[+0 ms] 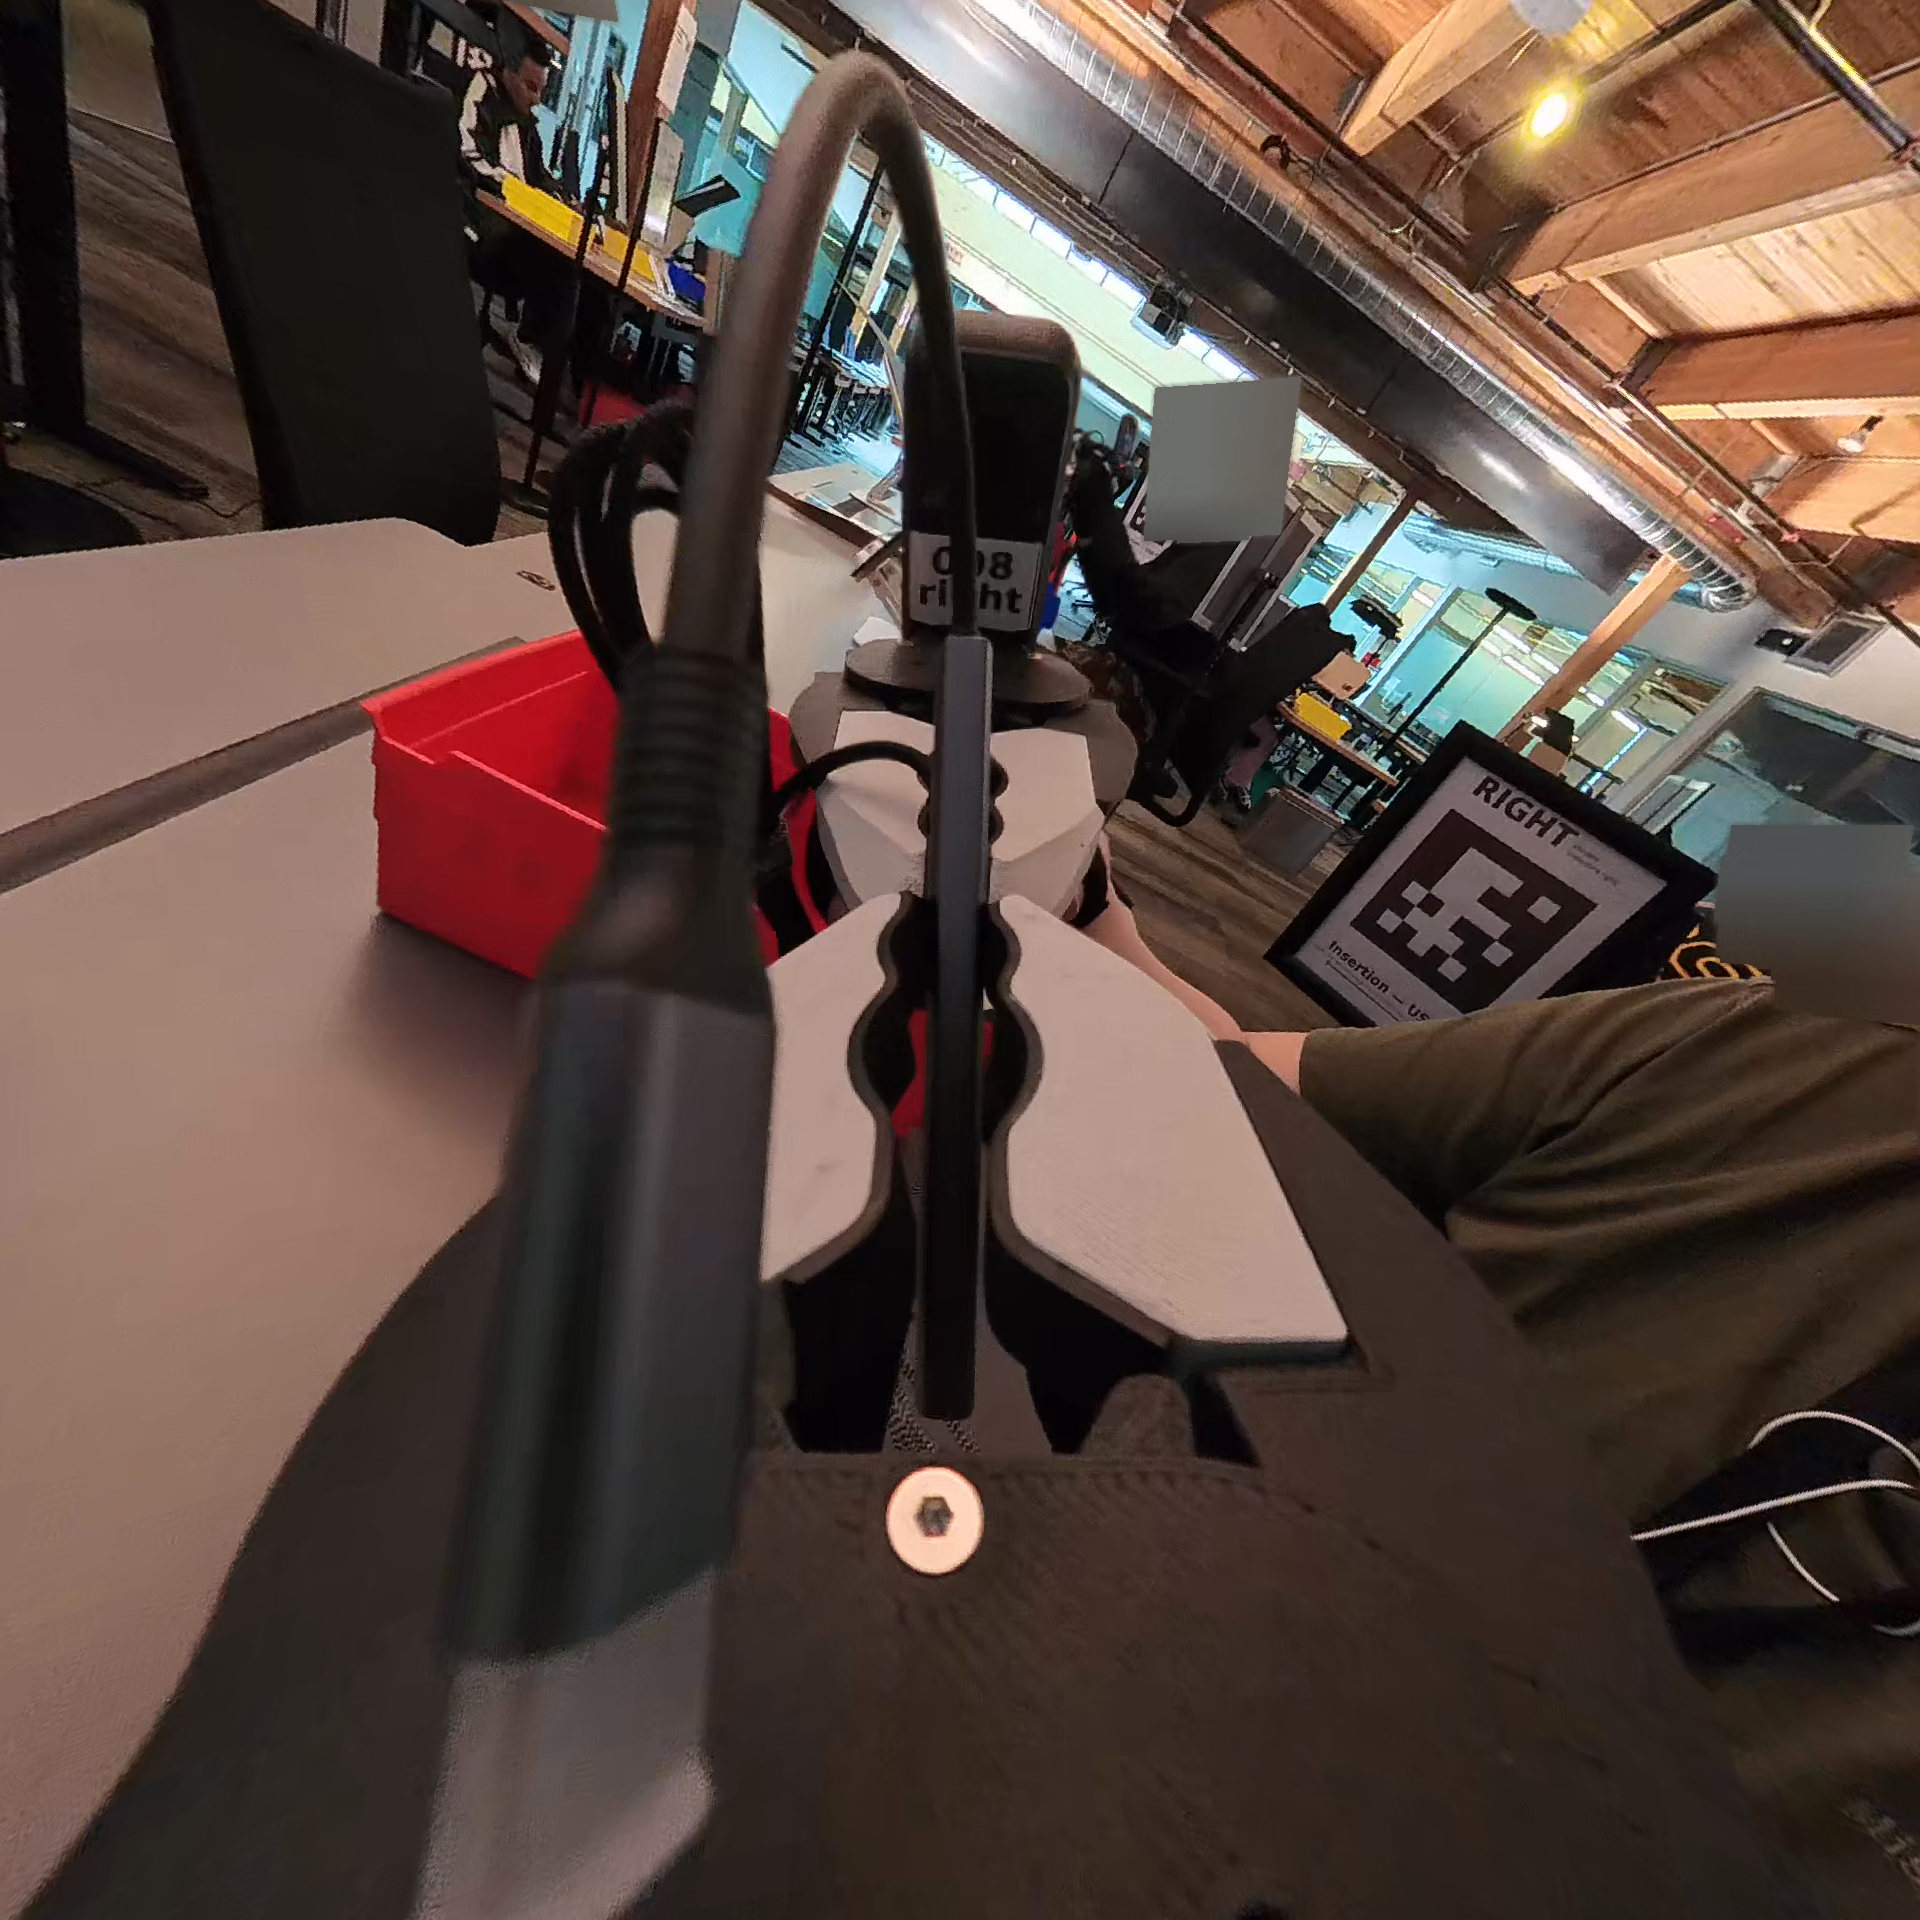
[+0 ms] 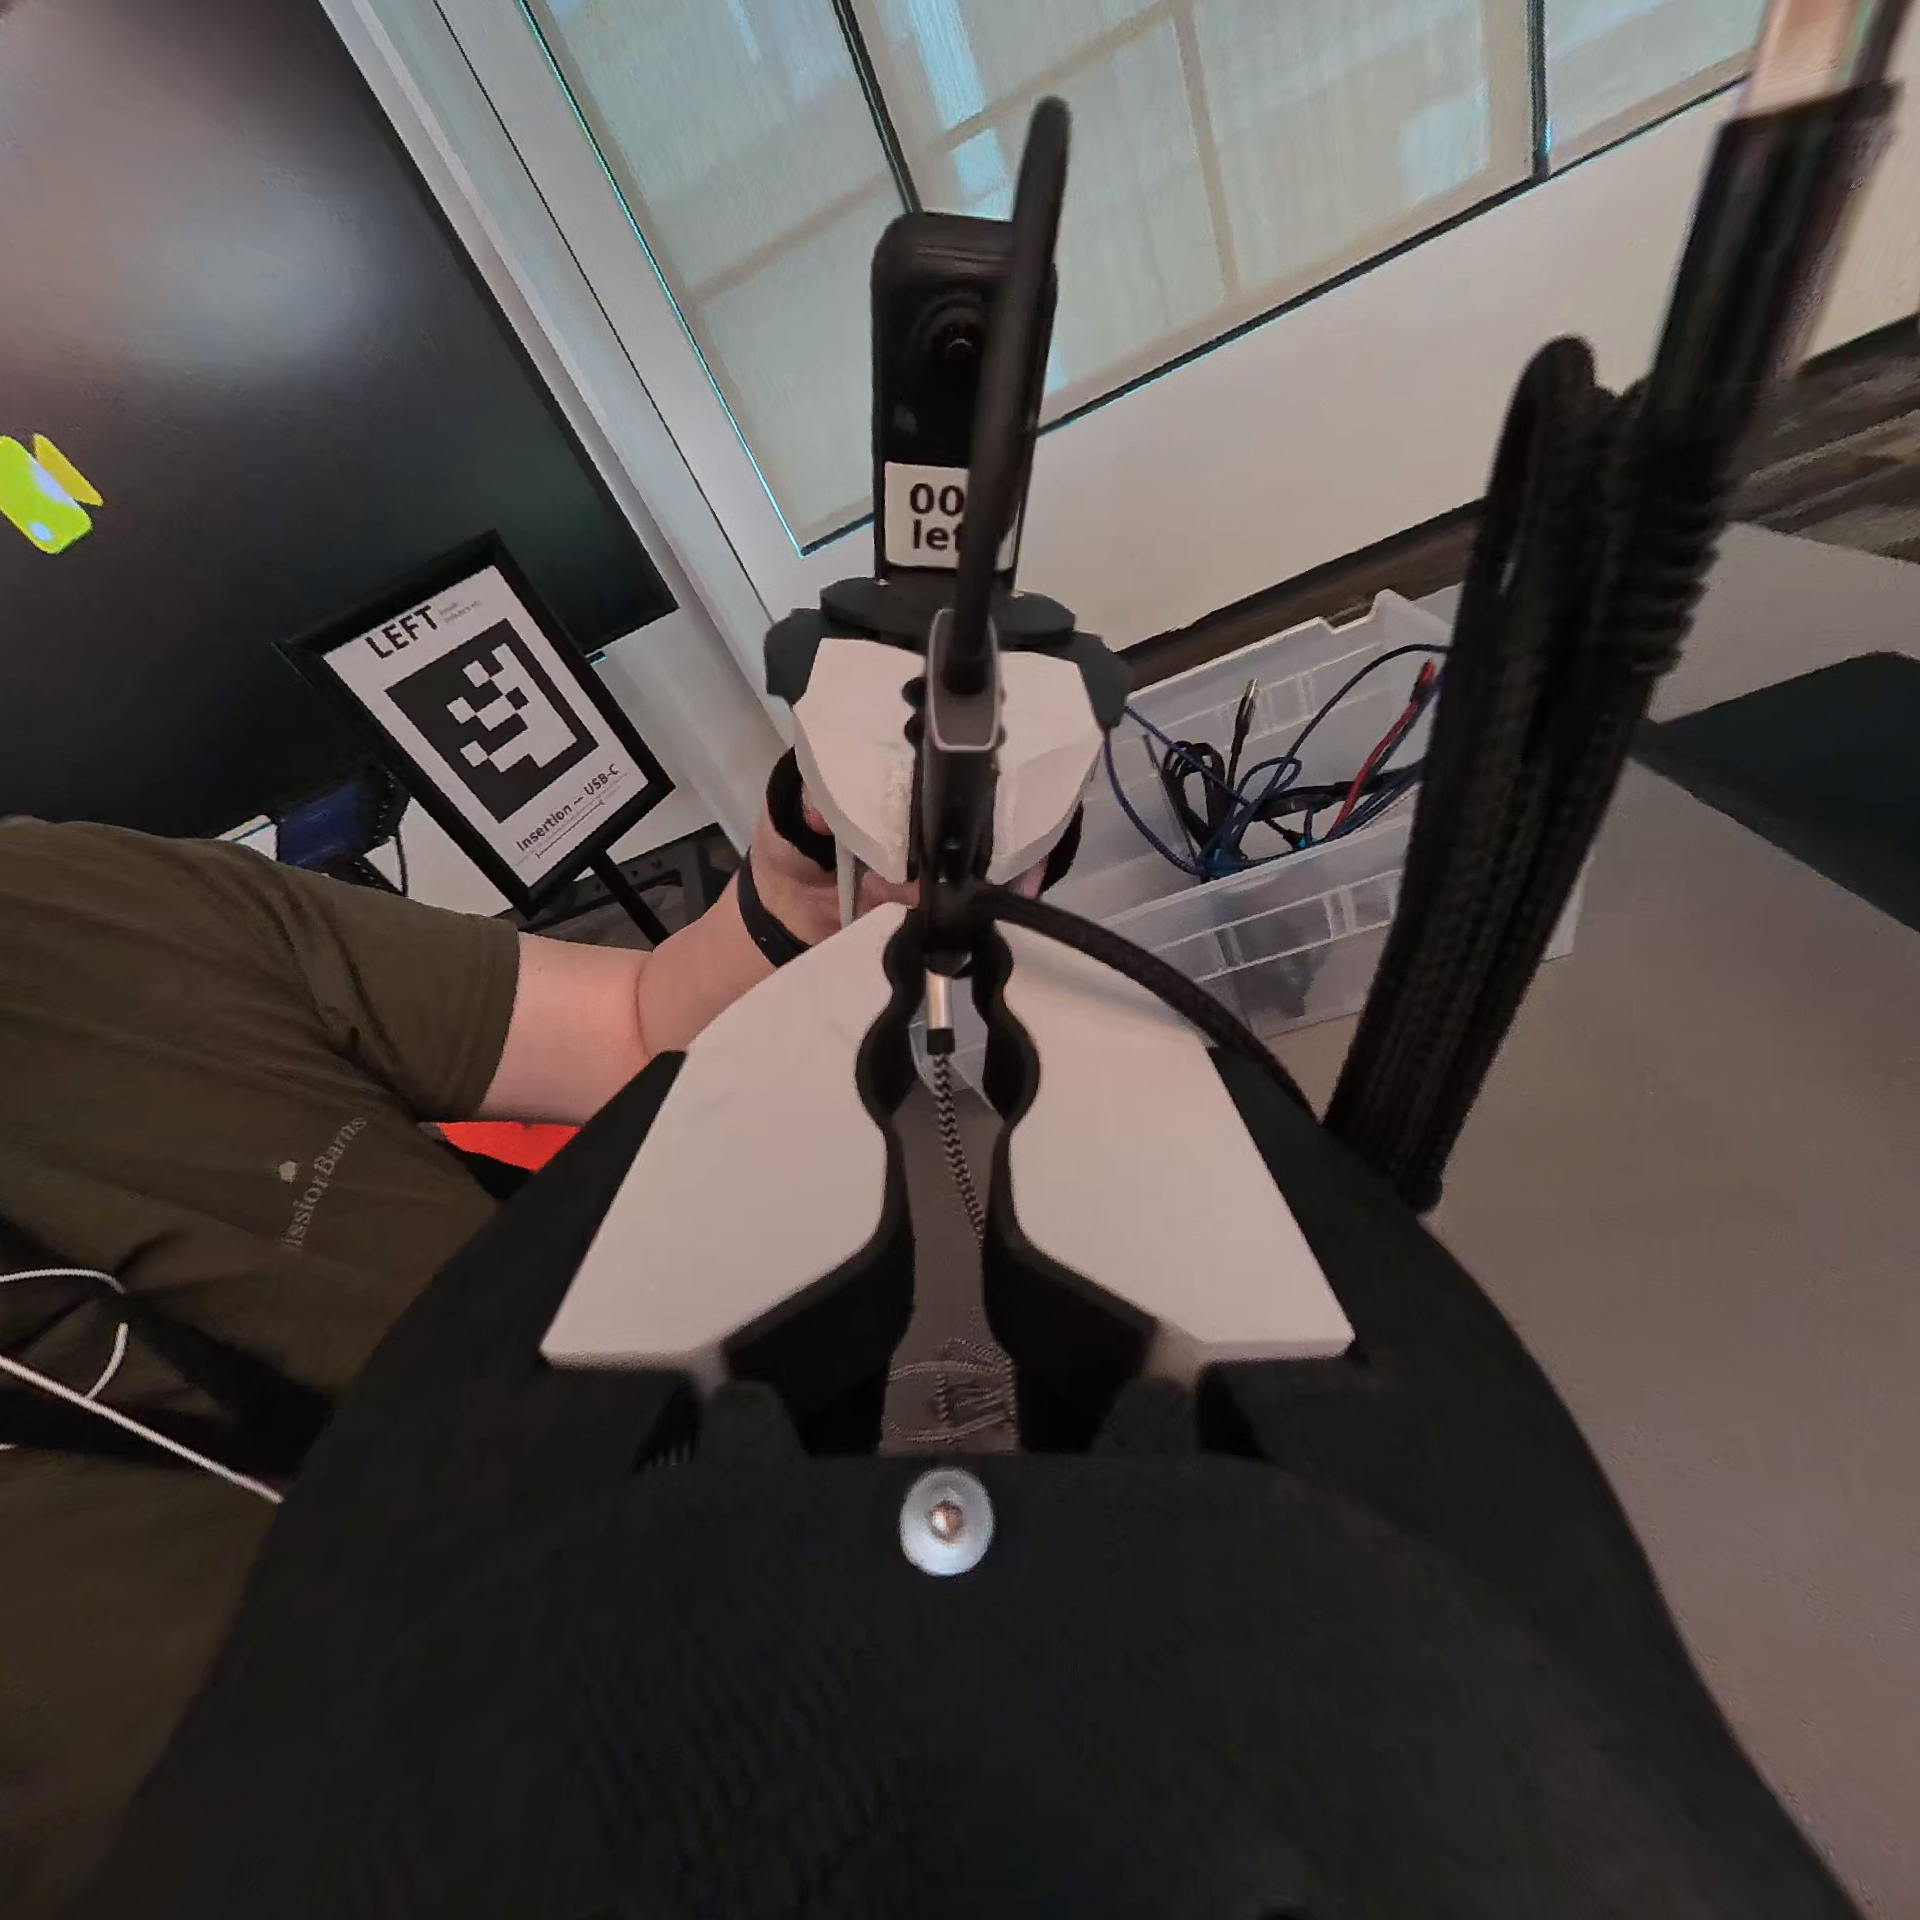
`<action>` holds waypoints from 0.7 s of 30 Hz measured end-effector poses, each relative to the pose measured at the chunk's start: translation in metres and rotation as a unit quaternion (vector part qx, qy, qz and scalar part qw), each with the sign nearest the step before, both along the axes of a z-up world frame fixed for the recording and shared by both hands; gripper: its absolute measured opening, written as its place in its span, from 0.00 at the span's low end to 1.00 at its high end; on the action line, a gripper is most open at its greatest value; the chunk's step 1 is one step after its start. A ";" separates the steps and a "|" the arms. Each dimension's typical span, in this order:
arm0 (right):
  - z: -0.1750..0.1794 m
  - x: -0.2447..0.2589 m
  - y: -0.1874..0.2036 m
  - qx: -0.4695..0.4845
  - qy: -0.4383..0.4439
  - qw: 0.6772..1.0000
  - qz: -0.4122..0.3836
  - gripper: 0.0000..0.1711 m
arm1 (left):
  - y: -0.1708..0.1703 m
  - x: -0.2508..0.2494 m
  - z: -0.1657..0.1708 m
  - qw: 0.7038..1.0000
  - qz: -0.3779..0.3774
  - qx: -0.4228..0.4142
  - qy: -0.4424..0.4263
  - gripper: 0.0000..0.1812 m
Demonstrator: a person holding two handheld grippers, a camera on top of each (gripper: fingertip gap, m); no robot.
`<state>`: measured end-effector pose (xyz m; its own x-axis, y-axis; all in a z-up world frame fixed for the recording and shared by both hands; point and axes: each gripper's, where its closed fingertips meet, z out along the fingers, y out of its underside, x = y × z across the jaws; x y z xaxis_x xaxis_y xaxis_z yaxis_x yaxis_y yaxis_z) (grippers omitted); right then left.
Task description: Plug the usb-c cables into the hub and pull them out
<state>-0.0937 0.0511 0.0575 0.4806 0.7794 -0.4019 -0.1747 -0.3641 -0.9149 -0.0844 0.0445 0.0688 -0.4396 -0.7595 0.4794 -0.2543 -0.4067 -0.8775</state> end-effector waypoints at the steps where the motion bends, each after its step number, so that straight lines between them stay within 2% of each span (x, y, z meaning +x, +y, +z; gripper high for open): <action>1: 0.000 0.000 0.000 -0.002 0.004 1.000 0.001 0.05 | 0.000 0.000 0.000 1.000 0.002 0.003 0.000 0.05; 8: -0.002 0.003 0.000 -0.013 -0.001 1.000 0.003 0.06 | 0.001 0.003 0.001 0.998 0.033 0.044 0.005 0.06; 21: 0.005 0.007 -0.008 0.000 -0.028 1.000 -0.006 0.05 | -0.002 0.002 0.017 0.996 0.051 0.060 -0.032 0.04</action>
<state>-0.0871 0.0433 0.0626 0.5113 0.7740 -0.3736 -0.1268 -0.3620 -0.9235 -0.0827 0.0425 0.0858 -0.3845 -0.8519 0.3557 -0.1582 -0.3188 -0.9345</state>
